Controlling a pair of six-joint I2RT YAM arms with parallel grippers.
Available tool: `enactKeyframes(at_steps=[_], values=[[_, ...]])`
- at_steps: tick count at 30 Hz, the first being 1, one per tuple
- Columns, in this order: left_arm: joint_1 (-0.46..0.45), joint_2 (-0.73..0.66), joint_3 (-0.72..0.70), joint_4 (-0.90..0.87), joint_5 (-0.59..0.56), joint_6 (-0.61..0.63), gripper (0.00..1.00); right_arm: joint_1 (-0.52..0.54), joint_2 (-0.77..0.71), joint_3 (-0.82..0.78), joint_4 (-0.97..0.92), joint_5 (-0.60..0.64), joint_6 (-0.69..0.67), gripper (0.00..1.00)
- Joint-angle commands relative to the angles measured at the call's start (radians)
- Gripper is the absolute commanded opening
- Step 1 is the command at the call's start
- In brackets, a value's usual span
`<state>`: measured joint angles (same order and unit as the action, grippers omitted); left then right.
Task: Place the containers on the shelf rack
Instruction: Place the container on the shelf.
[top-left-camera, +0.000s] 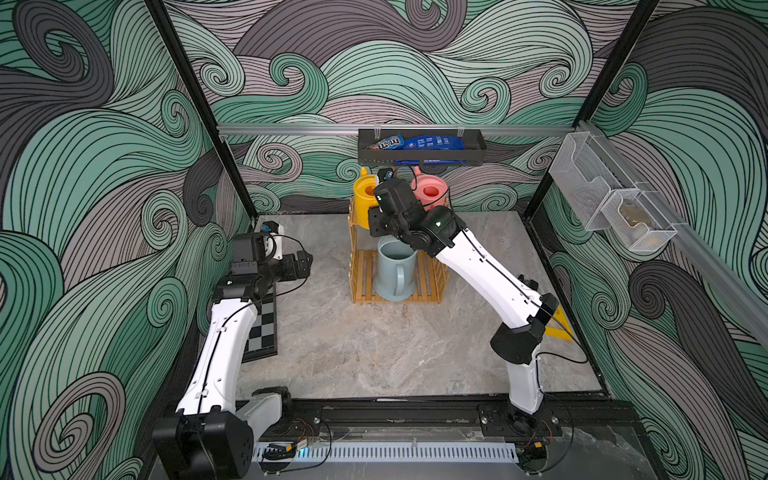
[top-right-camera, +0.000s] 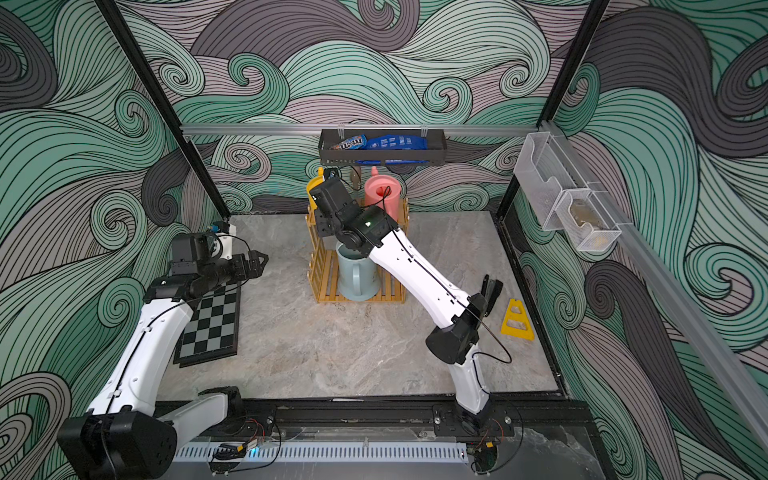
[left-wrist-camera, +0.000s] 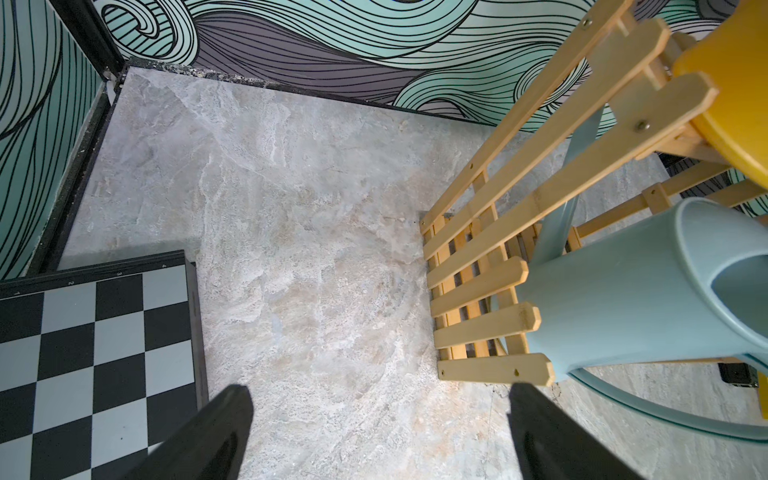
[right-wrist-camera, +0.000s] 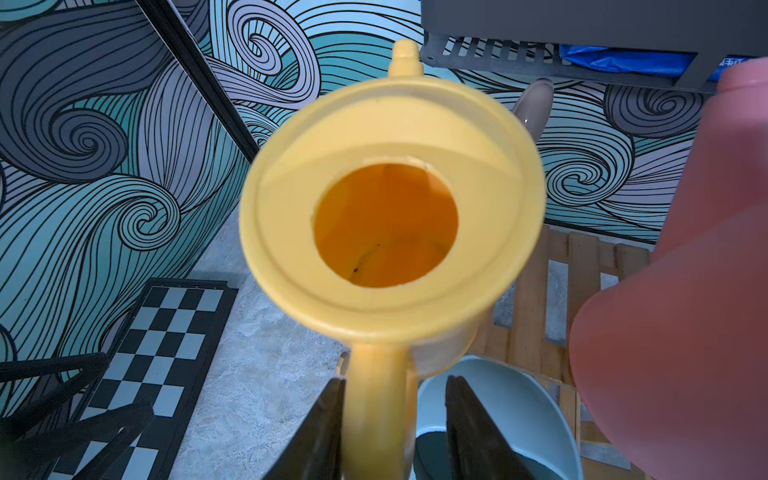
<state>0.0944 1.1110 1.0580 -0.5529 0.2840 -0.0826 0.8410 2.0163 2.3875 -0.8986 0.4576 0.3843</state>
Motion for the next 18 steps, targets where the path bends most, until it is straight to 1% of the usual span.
enactKeyframes(at_steps=[1,4,7,11,14,18], values=[[-0.01,-0.001,0.007,0.01,0.014,0.001,0.99,0.001,0.017,0.026,0.047,-0.046,0.018,0.42],[-0.01,0.0,0.014,0.002,0.02,0.0,0.99,0.006,0.021,0.032,0.061,-0.055,0.015,0.41],[-0.011,-0.001,0.009,0.008,0.009,0.004,0.99,0.004,0.026,0.035,0.071,-0.034,0.015,0.38],[-0.013,-0.003,0.014,0.001,0.023,0.001,0.99,-0.003,0.042,0.036,0.084,-0.008,0.027,0.35],[-0.016,-0.004,0.014,0.001,0.01,0.006,0.99,-0.008,0.052,0.035,0.096,0.01,0.046,0.28],[-0.028,-0.004,0.019,-0.004,0.012,0.011,0.99,-0.008,0.066,0.038,0.114,0.02,0.06,0.21]])
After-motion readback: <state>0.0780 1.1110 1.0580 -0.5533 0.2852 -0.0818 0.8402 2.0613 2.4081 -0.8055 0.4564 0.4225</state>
